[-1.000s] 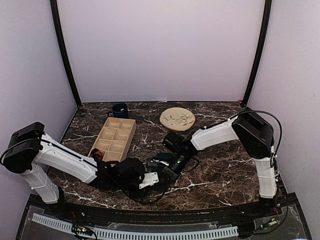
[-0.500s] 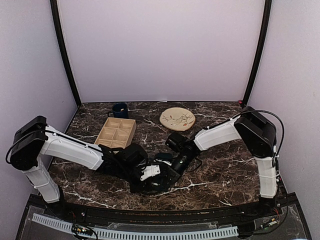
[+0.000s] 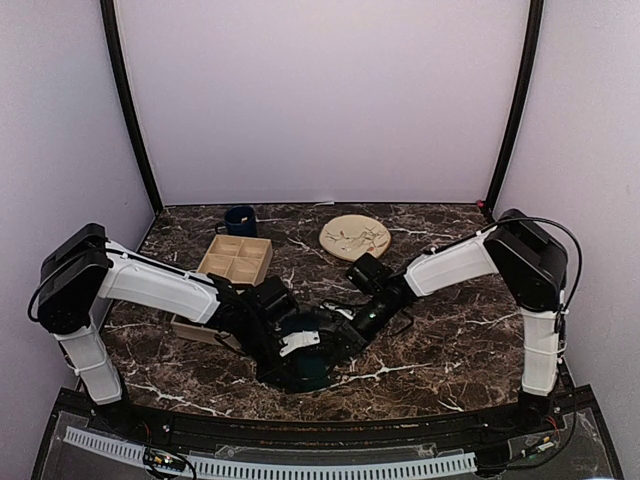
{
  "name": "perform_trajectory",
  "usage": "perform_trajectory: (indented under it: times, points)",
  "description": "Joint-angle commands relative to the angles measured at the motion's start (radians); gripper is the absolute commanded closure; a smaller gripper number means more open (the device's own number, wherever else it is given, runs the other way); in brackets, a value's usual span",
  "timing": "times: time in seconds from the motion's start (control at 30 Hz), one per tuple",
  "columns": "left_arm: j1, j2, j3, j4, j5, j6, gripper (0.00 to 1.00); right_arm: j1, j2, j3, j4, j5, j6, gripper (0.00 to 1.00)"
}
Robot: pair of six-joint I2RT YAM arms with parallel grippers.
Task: Roll the socks
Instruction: Roll the sock at the center of the board.
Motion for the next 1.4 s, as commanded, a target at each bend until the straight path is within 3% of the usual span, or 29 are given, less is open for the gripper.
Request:
perform_trajectory:
  times: [0.0,0.13,0.63,1.07,1.37]
  points:
    - [0.038,0.026,0.034,-0.086,0.12,-0.007,1.0,-0.022,-0.062,-0.057,0.1,0.037,0.056,0.74]
    - [0.069,0.062,0.051,-0.107,0.203,-0.008,1.0,-0.029,-0.11,-0.104,0.157,0.086,0.078,0.72]
    - [0.154,0.169,0.159,-0.254,0.359,0.032,1.0,0.01,-0.437,-0.408,0.396,0.492,0.13,0.7]
    - [0.19,0.258,0.2,-0.312,0.418,0.053,1.0,0.276,-0.614,-0.475,0.394,0.822,-0.03,0.68]
    - [0.217,0.291,0.226,-0.344,0.45,0.07,1.0,0.439,-0.566,-0.421,0.335,0.942,-0.162,0.62]
